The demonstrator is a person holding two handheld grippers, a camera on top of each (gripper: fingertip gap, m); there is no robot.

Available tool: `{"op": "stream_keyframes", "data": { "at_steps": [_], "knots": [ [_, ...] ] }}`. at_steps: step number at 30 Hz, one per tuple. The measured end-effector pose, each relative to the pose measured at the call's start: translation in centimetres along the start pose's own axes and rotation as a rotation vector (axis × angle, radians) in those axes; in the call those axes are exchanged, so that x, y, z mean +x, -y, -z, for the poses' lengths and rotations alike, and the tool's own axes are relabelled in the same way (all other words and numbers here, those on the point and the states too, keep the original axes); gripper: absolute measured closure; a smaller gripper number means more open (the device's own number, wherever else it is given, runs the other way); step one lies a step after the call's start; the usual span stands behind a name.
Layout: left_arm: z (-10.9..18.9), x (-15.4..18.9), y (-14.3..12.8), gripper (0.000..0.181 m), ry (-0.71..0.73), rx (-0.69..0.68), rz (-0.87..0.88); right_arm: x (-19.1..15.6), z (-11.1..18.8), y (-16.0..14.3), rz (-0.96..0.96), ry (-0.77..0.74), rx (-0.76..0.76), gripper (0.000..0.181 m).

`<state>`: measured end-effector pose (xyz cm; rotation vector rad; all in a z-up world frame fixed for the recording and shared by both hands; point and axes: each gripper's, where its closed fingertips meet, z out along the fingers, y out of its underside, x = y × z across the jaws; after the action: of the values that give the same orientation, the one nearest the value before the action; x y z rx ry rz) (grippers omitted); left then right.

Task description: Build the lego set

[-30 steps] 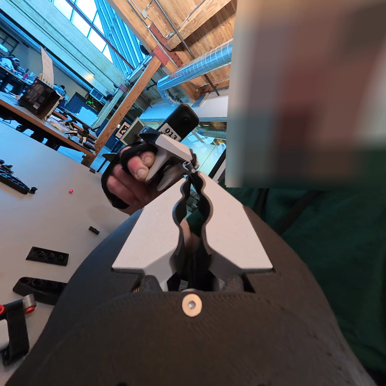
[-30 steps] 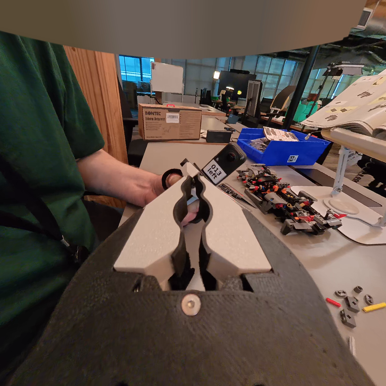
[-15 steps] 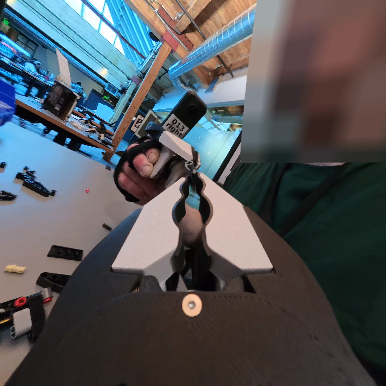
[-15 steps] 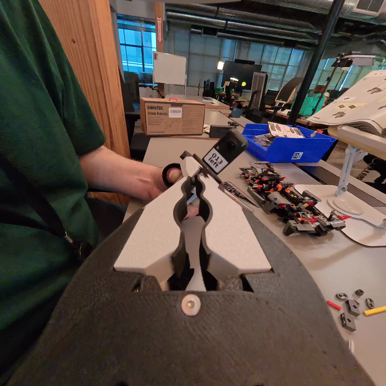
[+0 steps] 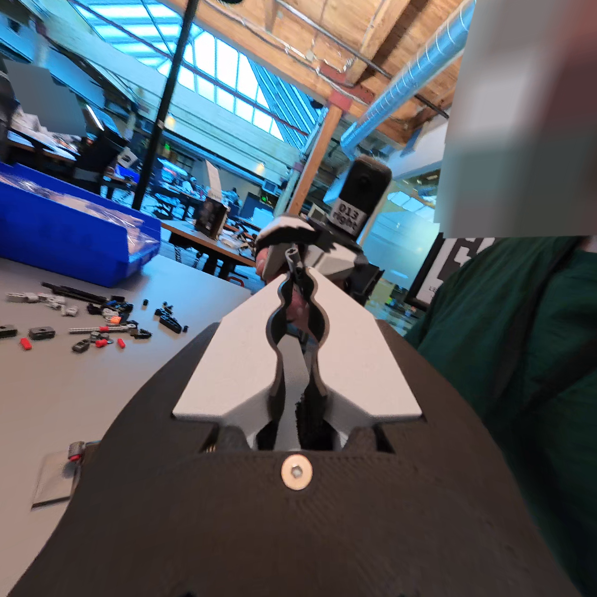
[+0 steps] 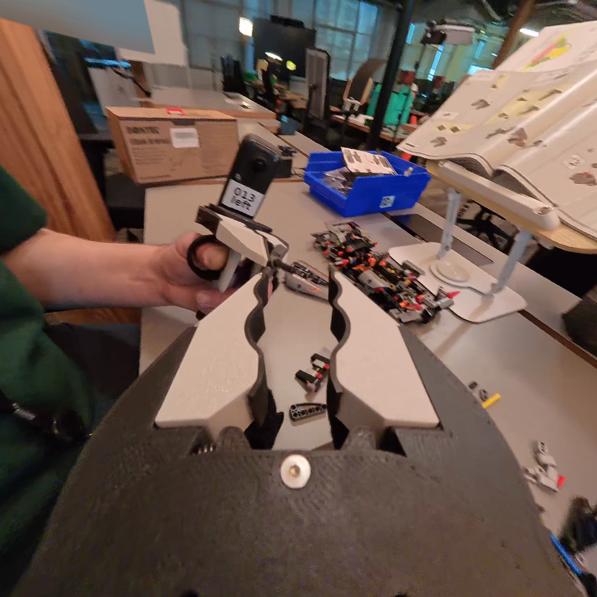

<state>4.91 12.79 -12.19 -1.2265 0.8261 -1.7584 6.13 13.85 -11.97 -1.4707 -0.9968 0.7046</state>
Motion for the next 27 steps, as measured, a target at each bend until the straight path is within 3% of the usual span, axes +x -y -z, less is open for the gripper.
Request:
{"op": "stream_keyframes", "data": {
  "at_steps": [6, 11, 13, 16, 27],
  "knots": [
    [0.5, -0.5, 1.9, 0.178, -0.002, 0.214, 0.146, -0.2, -2.5, -0.3, 0.079, -0.176, -0.069, 0.129],
    [0.3, -0.7, 1.8, 0.176, -0.005, 0.274, 0.216, 0.1, -4.0, -1.0, 0.274, -0.347, -0.175, 0.134],
    [0.3, -0.8, 1.9, 0.175, 0.015, 0.293, 0.215, 0.8, -3.8, -0.8, 0.304, -0.432, -0.182, 0.138],
    [0.6, -1.3, 2.3, 0.177, 0.056, 0.333, 0.213, 1.9, -2.7, 0.3, 0.287, -0.538, -0.154, 0.130],
    [-0.1, -2.0, 1.7, 0.176, 0.086, 0.340, 0.241, 2.3, -3.0, -0.5, 0.426, -0.581, -0.233, 0.135]
  ]
}}
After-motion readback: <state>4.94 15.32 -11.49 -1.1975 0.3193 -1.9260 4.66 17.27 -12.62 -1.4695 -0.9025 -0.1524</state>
